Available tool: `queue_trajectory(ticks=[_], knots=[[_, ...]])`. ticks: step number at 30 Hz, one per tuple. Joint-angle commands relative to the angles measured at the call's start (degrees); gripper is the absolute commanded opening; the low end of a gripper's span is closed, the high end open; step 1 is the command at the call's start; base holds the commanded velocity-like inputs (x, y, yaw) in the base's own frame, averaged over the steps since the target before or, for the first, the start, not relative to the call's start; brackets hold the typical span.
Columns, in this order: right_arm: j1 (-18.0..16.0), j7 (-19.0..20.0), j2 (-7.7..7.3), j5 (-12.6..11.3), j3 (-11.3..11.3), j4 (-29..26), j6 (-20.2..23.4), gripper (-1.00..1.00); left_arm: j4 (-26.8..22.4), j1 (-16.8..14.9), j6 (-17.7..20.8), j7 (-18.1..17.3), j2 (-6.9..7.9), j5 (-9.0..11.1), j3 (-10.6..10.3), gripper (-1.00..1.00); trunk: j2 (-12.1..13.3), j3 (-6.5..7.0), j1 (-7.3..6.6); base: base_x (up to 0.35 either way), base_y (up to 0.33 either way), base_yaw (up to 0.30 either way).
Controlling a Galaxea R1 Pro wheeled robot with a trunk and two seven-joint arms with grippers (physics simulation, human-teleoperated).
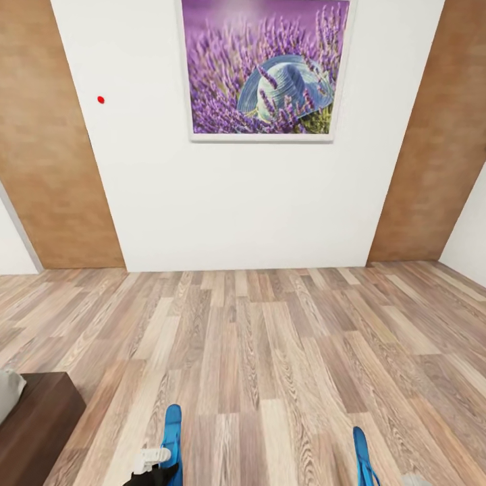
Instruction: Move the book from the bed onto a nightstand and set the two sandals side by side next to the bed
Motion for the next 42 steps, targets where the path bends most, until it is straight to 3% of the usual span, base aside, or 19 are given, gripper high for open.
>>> queue_trajectory(ticks=[1, 42], knots=[[-0.02, 0.16, 0.00, -0.65, 0.34, -0.03, 0.32, -1.00, 0.11, -0.02, -0.07, -0.29, -0.01, 0.24, 0.24, -1.00, -0.02, -0.05, 0.02, 0.328, 0.064, 0.000], [0.04, 0.14, 0.48, -0.56, 0.45, -0.03, 0.36, -1.00, 0.28, -0.04, 0.05, -0.17, -0.37, 0.31, 0.18, -1.00, -0.02, -0.05, 0.02, 0.327, 0.041, 0.029]])
